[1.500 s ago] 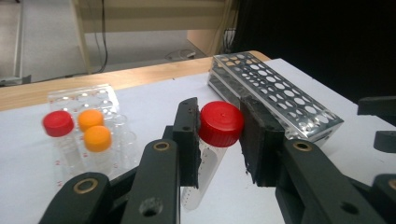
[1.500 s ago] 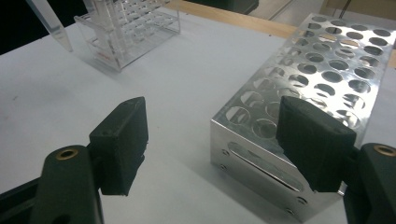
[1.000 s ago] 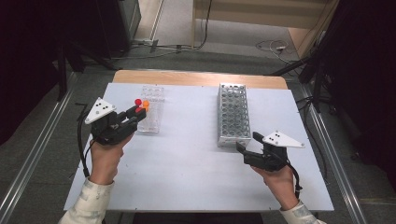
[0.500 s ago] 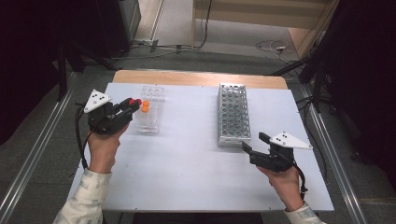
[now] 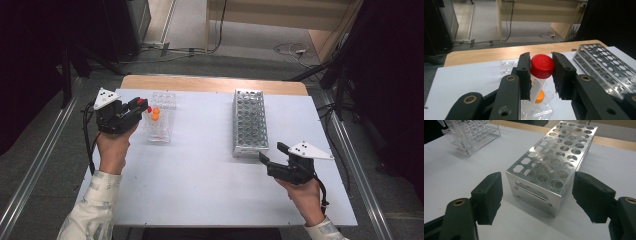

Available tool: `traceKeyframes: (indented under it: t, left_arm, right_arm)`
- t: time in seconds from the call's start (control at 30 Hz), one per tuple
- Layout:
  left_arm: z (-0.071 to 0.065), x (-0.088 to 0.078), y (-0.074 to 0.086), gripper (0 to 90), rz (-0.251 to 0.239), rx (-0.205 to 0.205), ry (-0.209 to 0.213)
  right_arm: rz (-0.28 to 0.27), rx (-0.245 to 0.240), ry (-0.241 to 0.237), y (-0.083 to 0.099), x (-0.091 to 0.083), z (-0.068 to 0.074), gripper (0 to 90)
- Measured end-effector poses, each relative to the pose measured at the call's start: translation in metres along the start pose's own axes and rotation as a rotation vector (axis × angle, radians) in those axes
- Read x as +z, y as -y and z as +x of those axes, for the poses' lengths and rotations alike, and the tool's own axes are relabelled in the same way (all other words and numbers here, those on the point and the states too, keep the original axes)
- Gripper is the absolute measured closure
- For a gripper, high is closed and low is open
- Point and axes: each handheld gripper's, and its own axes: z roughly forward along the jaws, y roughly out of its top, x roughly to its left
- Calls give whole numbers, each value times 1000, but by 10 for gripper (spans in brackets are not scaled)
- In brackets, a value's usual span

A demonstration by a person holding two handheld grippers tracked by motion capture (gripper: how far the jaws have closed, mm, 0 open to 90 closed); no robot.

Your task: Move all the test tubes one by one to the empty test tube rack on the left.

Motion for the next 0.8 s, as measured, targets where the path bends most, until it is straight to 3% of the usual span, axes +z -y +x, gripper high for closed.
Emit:
traceKeyframes:
  t: [0.8]
  left_arm:
    - [3,21,23,693,32,-6,-44]
  right_arm:
    - [13,1,3,1,1,2,232]
